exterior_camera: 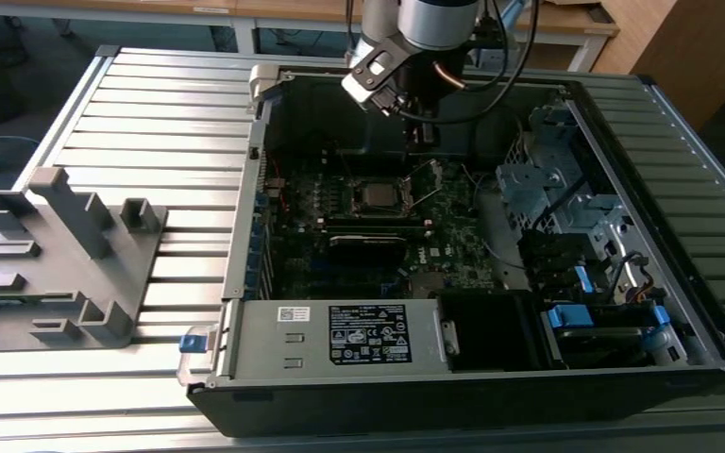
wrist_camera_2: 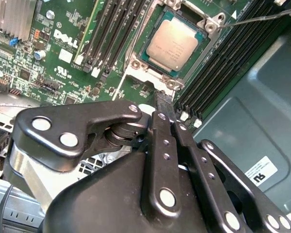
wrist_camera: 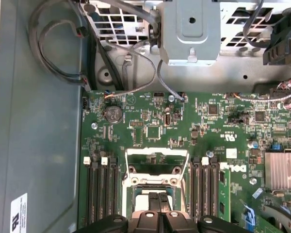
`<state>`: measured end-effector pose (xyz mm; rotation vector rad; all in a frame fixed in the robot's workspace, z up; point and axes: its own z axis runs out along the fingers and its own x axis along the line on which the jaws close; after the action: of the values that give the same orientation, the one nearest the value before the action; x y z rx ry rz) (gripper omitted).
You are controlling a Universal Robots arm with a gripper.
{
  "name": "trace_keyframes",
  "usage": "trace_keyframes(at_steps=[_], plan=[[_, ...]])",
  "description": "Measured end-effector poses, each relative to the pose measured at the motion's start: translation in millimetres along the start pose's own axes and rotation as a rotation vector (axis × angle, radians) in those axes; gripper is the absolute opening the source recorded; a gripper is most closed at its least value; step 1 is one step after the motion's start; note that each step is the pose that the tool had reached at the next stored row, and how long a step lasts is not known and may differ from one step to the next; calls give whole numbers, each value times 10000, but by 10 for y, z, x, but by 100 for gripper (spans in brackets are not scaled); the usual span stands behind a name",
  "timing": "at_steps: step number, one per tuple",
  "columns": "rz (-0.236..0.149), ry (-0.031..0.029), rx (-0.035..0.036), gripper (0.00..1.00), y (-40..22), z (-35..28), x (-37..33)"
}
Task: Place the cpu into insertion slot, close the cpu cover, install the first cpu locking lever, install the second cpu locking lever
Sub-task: 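Close the cpu cover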
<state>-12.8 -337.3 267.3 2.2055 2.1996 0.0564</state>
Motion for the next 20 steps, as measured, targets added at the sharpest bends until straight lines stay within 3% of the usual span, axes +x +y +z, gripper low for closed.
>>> trace_keyframes(at_steps=[20], plan=[[1,2,-1,10,361,22,1]])
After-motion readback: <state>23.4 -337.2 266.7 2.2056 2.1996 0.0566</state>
